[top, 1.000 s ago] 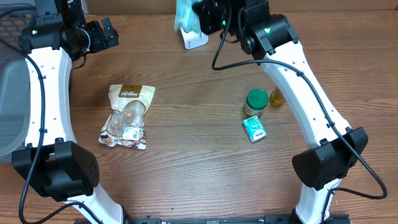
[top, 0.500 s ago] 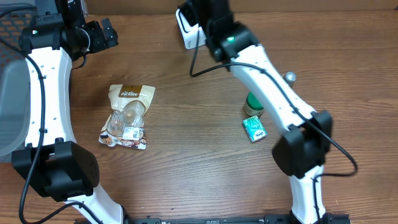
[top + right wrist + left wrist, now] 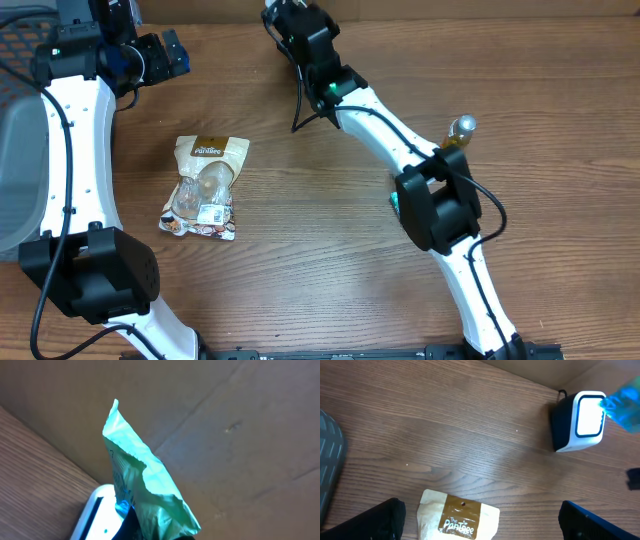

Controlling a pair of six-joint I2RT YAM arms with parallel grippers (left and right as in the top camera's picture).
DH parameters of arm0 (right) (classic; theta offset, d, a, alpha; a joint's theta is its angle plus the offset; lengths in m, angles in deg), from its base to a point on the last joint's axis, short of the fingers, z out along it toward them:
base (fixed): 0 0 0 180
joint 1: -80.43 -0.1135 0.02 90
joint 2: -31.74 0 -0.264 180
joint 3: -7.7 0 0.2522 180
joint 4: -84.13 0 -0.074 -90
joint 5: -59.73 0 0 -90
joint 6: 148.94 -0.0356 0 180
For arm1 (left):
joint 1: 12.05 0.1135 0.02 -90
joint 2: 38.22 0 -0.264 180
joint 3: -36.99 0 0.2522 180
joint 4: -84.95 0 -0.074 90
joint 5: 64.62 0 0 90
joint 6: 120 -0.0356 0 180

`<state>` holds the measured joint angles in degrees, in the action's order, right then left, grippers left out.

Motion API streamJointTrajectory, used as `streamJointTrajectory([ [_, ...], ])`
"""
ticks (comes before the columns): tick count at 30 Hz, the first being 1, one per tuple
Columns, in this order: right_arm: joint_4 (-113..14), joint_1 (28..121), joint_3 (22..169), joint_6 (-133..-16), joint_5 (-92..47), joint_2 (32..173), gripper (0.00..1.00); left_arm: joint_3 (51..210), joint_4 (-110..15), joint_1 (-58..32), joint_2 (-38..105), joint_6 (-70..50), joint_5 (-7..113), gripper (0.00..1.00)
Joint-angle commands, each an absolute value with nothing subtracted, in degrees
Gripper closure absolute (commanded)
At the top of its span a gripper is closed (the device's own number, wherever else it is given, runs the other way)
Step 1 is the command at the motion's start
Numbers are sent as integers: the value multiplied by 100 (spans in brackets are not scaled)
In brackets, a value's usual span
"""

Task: Scan the item barcode
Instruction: 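Hold the mint-green pack in front of the white scanner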

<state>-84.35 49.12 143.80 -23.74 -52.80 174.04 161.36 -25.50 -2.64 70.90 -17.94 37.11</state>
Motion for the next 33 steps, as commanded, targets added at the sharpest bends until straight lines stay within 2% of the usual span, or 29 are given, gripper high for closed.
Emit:
streamJointTrajectory([
  [1, -8850, 4942, 14450, -1539, -5564, 17616, 96, 16149, -2541, -268, 7117, -1775, 3698, 0],
  [18, -9119, 4986, 14448, -1574, -5548, 17774, 96, 16147, -2541, -268, 7117, -1775, 3698, 0],
  [29, -8621, 4964, 14448, -2765, -5402, 17793, 96, 16147, -2541, -268, 7117, -1777, 3698, 1],
  [33, -8444, 4899, 14448, -2791, -5371, 17793, 96, 16147, -2541, -268, 7117, -1775, 3698, 1],
])
